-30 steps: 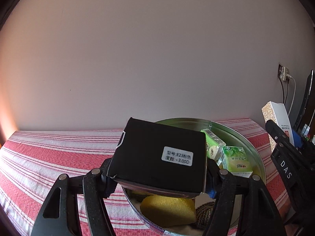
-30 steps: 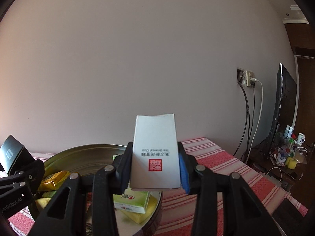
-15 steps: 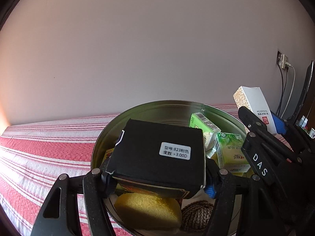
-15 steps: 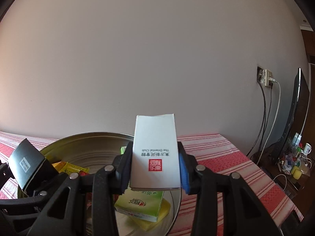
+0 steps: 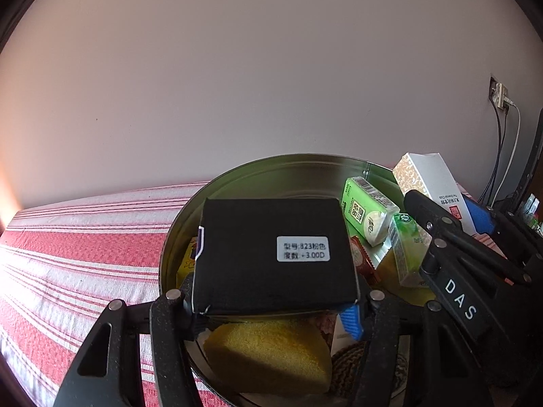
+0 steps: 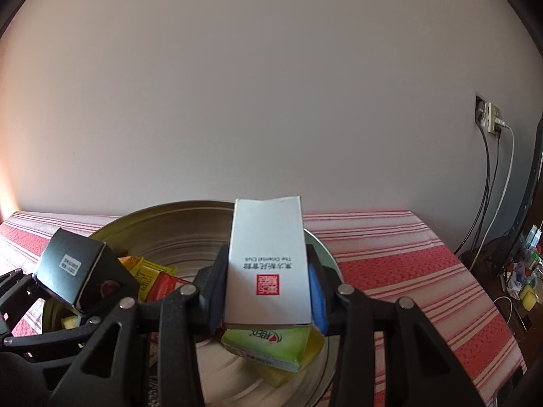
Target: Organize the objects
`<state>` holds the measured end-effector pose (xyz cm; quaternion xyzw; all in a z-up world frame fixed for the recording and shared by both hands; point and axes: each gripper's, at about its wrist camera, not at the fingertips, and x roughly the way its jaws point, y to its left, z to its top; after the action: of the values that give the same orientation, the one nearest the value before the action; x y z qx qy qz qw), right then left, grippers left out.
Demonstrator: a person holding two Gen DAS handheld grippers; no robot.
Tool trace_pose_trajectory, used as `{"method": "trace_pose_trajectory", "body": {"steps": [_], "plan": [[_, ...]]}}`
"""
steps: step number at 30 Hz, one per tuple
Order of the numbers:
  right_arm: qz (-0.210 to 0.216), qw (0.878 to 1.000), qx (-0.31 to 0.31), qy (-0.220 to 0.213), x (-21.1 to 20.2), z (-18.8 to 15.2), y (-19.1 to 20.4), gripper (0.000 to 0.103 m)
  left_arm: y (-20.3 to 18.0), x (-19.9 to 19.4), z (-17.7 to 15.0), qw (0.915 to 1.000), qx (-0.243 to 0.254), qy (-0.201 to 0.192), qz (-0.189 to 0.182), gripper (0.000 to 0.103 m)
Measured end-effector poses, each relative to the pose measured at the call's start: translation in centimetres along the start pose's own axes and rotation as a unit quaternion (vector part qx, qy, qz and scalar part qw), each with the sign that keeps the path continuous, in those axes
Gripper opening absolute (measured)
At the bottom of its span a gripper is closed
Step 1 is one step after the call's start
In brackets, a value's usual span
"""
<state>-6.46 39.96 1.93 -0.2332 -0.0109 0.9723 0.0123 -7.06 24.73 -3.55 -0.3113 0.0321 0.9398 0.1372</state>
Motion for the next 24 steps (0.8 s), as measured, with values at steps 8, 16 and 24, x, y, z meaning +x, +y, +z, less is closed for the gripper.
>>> {"method": "trace_pose_trajectory", "body": {"steps": [8,16,24], "plan": [[0.03,0.998,0.011,-0.055,-2.6,-0.2,-0.3,0.095,0.0,-1.1,-0.4,0.9994,0.001,-0.025,-0.022,0.095],[-0.024,0.985,0.065,-0.157,-5.9,-0.2,-2.2,0.103,1.7,-2.8,-1.1,0.9969,-0.035,-0.058,-0.039,0.099],[-0.009,0.987,0.086,-0.138,-5.3,-0.2,-2.2,0.103,2.2,-3.1,-1.2,0.9953,-0.036,-0.089,0.006,0.099]]}}
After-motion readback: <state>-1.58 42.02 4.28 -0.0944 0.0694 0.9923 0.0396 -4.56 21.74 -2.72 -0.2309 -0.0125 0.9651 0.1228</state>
